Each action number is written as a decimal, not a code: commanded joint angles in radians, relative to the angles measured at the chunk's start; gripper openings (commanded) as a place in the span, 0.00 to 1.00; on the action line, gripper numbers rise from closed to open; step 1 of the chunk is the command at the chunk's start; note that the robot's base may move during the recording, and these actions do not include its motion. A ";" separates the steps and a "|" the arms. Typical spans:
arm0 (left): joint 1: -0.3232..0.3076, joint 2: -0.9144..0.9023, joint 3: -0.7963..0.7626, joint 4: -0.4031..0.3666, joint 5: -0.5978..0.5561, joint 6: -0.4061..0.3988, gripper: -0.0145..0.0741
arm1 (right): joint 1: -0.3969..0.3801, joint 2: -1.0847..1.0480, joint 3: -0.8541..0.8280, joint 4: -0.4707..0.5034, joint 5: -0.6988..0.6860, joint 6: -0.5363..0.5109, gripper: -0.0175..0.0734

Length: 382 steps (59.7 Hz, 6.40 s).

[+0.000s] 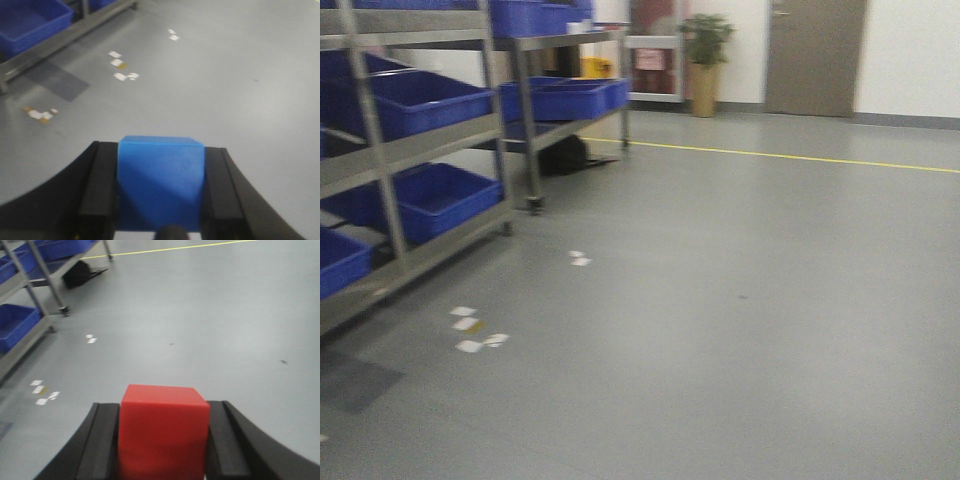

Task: Sort and place red and blue blocks on shelf
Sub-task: 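Turn the base toward the shelving rack of blue bins, then move both held cubes over the blue bins on the shelf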

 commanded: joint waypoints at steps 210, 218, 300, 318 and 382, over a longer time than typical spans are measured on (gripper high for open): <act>0.000 0.002 -0.028 0.011 -0.073 -0.004 0.30 | -0.003 0.001 -0.028 -0.010 -0.090 -0.005 0.26; 0.000 0.002 -0.028 0.011 -0.073 -0.004 0.30 | -0.003 0.001 -0.028 -0.010 -0.090 -0.005 0.26; 0.000 0.002 -0.028 0.011 -0.073 -0.004 0.30 | -0.003 0.001 -0.028 -0.010 -0.090 -0.005 0.26; 0.000 0.002 -0.028 0.011 -0.073 -0.004 0.30 | -0.003 0.001 -0.028 -0.010 -0.090 -0.005 0.26; 0.000 0.002 -0.028 0.007 -0.139 -0.004 0.30 | -0.003 0.003 -0.028 -0.010 -0.140 -0.005 0.26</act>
